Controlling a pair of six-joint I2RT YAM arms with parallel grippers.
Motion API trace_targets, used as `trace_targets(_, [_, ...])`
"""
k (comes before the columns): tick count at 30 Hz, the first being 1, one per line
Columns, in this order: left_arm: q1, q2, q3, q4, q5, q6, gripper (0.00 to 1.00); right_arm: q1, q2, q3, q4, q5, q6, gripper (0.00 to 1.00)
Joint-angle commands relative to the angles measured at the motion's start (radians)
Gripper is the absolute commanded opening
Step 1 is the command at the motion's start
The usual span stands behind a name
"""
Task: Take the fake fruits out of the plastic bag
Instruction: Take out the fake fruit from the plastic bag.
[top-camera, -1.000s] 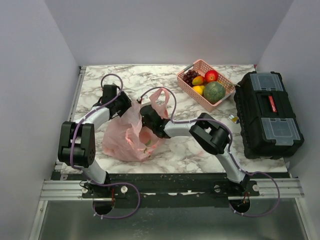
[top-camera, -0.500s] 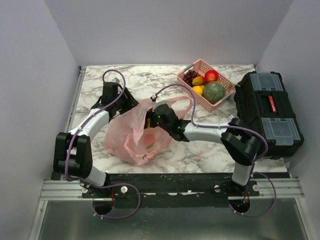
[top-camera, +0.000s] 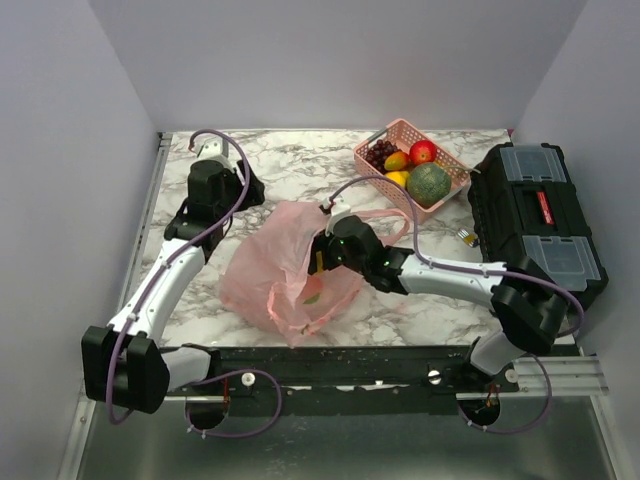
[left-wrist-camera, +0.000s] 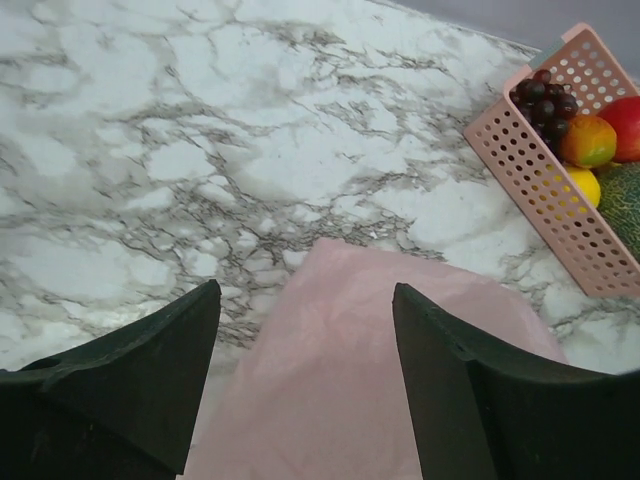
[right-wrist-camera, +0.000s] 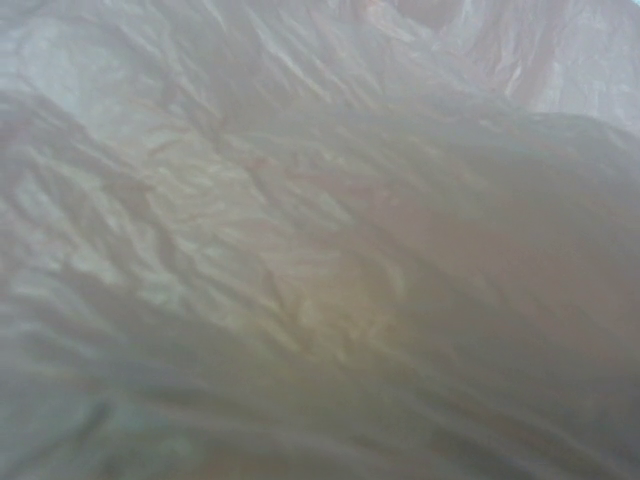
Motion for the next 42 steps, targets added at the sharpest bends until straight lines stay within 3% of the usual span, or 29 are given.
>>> trace_targets(1, [-0.076,-0.078,0.032,0.011,-0.174,0.194,0.72,0.003,-0.075,-0.036,-0.068,-0.116,0.007,0.1])
trace_targets(4, [-0.112,-0.12,0.079,-0.019,-0.138,0.163,0.74,0.003,-0.062,-0.01,-0.128,-0.211,-0.019,0.1])
trace_targets(11, [-0.164,-0.158,0.224,-0.02,0.041,0.151,0.73,0.003,0.049,0.052,-0.261,-0.095,0.017,0.08])
trace_targets(16, [-0.182,-0.213,0.115,0.079,0.049,0.303,0.73,0.001,0.104,0.167,-0.289,-0.031,0.009,0.07])
trace_targets(22, [-0.211,-0.337,-0.016,0.172,-0.049,0.447,0.72,-0.056,0.271,0.468,-0.337,-0.065,-0.032,0.06])
trace_targets(24, [-0.235,-0.382,-0.051,0.212,-0.084,0.48,0.72,-0.084,0.353,0.63,-0.383,-0.093,-0.033,0.01])
trace_targets(28, [-0.287,-0.448,-0.121,0.299,-0.163,0.566,0.72,-0.121,0.508,0.946,-0.5,-0.119,-0.03,0.01])
trace_targets(30, [-0.308,-0.462,-0.133,0.314,-0.194,0.587,0.72,-0.122,0.547,1.022,-0.537,-0.115,-0.032,0.01])
trace_targets(33, [-0.327,-0.473,-0.149,0.336,-0.203,0.6,0.72,-0.123,0.539,0.985,-0.55,-0.11,-0.019,0.01])
trace_targets(42, [-0.33,-0.407,-0.122,0.291,-0.141,0.535,0.72,-0.123,0.374,0.629,-0.521,0.028,0.002,0.01])
